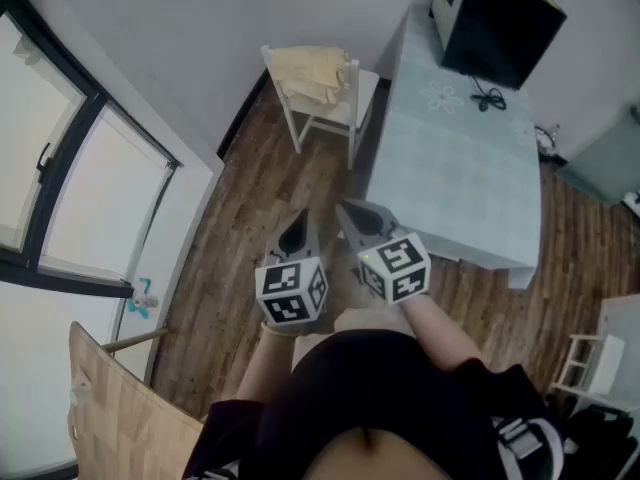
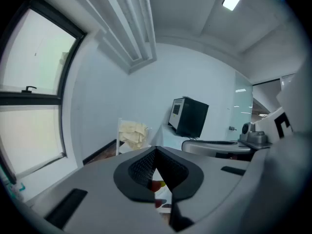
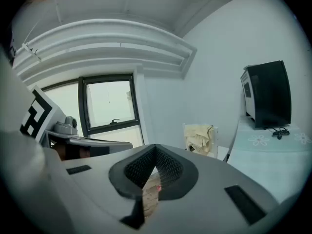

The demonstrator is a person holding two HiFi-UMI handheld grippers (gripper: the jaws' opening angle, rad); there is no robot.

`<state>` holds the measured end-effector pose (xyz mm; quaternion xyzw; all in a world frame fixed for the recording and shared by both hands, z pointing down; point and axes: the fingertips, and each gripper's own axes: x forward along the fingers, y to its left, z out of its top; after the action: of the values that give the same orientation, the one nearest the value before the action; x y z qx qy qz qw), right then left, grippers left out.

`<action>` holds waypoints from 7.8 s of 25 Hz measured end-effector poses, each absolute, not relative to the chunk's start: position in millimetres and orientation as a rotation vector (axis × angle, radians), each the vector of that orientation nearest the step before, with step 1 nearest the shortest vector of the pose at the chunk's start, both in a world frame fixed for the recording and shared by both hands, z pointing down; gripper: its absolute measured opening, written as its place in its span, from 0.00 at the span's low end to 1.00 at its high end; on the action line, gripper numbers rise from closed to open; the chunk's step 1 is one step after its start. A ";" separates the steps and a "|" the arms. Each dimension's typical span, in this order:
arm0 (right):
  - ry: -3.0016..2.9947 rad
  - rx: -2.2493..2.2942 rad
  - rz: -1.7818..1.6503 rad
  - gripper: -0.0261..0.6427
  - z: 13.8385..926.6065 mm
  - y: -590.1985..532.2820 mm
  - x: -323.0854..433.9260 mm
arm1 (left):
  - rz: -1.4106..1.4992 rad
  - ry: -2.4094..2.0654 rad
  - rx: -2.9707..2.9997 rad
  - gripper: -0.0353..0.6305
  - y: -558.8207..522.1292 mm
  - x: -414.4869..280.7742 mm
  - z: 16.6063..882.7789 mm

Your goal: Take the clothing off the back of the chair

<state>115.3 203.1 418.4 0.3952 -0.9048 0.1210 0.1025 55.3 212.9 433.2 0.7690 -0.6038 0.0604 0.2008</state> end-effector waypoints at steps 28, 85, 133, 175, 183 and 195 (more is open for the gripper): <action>-2.733 1.143 0.369 0.06 399.7 208.6 115.3 | 0.112 -1.757 2.098 0.05 220.4 50.9 422.0; -2.537 1.521 0.464 0.06 412.5 -110.2 -59.2 | 0.214 -1.372 2.292 0.05 -117.9 -123.8 443.8; -2.135 1.878 0.583 0.08 496.3 -285.1 35.5 | 0.404 -1.218 2.313 0.05 -333.5 -90.8 528.4; -1.855 1.931 0.833 0.64 604.8 -360.8 91.7 | 0.620 -1.173 2.278 0.65 -425.7 -45.8 628.2; -1.828 1.957 0.836 0.64 606.8 -364.6 95.0 | 0.602 -1.191 2.254 0.65 -427.8 -42.6 630.6; -1.841 1.925 0.820 0.46 606.5 -364.0 93.5 | 0.577 -1.168 2.242 0.42 -418.1 -23.6 628.8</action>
<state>93.5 -364.0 606.5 0.6800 -0.6501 0.2895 0.1766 -23.6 -418.1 628.8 0.8323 -0.4335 0.2143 0.2709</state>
